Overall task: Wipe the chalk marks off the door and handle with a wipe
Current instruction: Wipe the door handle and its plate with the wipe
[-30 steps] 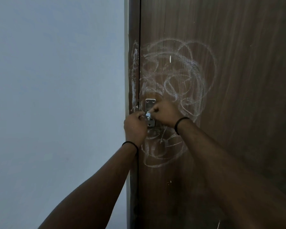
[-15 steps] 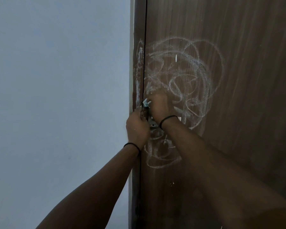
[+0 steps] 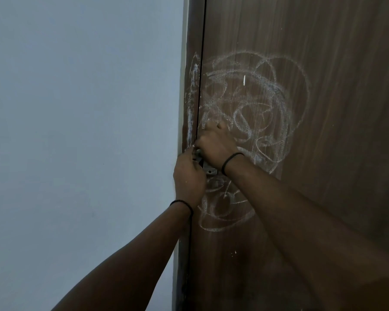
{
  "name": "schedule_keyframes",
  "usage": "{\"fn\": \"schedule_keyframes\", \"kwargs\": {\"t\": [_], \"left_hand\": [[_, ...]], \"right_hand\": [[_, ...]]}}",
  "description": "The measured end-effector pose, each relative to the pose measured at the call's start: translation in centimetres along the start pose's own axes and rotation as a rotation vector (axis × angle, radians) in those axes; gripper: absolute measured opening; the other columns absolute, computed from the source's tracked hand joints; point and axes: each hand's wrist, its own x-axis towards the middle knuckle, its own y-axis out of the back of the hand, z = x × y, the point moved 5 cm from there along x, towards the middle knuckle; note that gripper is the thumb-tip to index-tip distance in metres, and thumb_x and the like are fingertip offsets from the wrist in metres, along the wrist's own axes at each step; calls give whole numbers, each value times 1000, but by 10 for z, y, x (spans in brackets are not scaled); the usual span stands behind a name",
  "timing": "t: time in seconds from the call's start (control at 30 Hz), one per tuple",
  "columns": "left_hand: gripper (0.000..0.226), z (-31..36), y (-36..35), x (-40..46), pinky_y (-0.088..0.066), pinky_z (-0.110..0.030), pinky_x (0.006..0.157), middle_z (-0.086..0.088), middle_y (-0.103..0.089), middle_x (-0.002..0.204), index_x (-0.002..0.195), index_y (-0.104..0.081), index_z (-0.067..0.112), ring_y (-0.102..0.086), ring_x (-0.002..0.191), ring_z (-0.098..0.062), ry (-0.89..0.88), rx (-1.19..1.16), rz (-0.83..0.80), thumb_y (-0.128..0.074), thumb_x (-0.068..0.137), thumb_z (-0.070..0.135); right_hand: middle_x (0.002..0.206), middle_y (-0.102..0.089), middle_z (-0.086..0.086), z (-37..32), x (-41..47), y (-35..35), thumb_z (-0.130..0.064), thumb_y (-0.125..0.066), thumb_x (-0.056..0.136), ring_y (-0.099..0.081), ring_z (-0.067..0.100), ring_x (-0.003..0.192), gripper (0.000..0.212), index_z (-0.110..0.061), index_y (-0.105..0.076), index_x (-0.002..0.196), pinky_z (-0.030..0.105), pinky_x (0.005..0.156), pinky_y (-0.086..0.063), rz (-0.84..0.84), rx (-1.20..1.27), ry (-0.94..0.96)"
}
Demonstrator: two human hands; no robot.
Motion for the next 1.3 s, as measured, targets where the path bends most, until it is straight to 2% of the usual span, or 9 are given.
{"fn": "schedule_keyframes", "kwargs": {"t": [0.2, 0.33, 0.43, 0.57, 0.73, 0.93, 1.03, 1.13, 1.3], "left_hand": [[33, 1, -2, 5, -47, -19, 85, -2, -67, 111, 122, -63, 15, -60, 97, -11, -26, 9, -7, -46, 96, 4], [42, 1, -4, 6, -33, 6, 78, 11, -58, 114, 129, -59, 19, -50, 95, 14, -10, -59, -26, -44, 94, 1], [43, 3, -5, 5, -30, 11, 78, 21, -54, 105, 127, -60, 20, -44, 94, 32, -38, -110, -13, -43, 94, -1], [41, 7, -4, 7, -34, 8, 76, 30, -57, 95, 122, -63, 24, -53, 91, 18, -83, -109, -13, -44, 94, 1], [42, 1, -7, 9, -36, 4, 81, 12, -62, 112, 129, -61, 18, -56, 101, -2, -42, -103, -39, -45, 95, 0], [44, -4, -7, 8, -45, -26, 103, -5, -62, 131, 136, -55, 11, -59, 117, -15, 37, -144, -71, -45, 95, -3], [44, -4, -7, 9, -44, -22, 102, -5, -62, 132, 137, -54, 11, -59, 118, -15, 60, -146, -75, -46, 96, -2], [45, -4, -11, 11, -41, -13, 94, -5, -61, 133, 137, -54, 12, -58, 117, -12, 62, -140, -87, -45, 96, -2], [46, -1, -18, 13, -46, -29, 104, -5, -59, 135, 138, -53, 13, -56, 120, -12, 38, -158, -128, -42, 95, 0]], "right_hand": [[79, -64, -5, 15, 7, 14, -22, -62, 84, -47, 20, 98, 12, -23, -70, 75, 37, 82, -29, 93, 53, -214], [79, -64, -6, 9, 5, 3, -23, -62, 81, -47, 22, 102, 10, -25, -70, 75, 44, 90, -31, -47, 49, -67], [81, -65, -9, 17, 0, 2, -24, -60, 81, -48, 19, 100, 13, -26, -71, 75, 42, 89, -31, 60, 135, -152], [82, -65, -5, 40, -10, 5, -27, -55, 84, -53, 21, 91, 15, -22, -68, 77, 37, 80, -30, 265, 319, -465], [74, -67, 6, 52, -22, 1, -33, -58, 82, -62, 29, 79, 22, -15, -71, 81, 41, 77, -51, 199, 496, -634], [79, -67, 7, 61, -32, -2, -35, -59, 85, -64, 27, 77, 23, -14, -62, 77, 33, 64, -47, 132, 630, -851], [92, -69, 10, 49, -46, -14, -31, -58, 86, -64, 32, 94, 24, -11, -66, 98, 41, 81, -54, 25, 528, -801], [92, -68, 12, 46, -55, -31, -30, -61, 85, -64, 32, 94, 20, -11, -67, 86, 39, 80, -53, -151, 682, -783], [82, -69, 4, 64, -39, -7, -31, -57, 86, -65, 25, 78, 20, -16, -70, 83, 36, 72, -54, 113, 642, -854]]}}
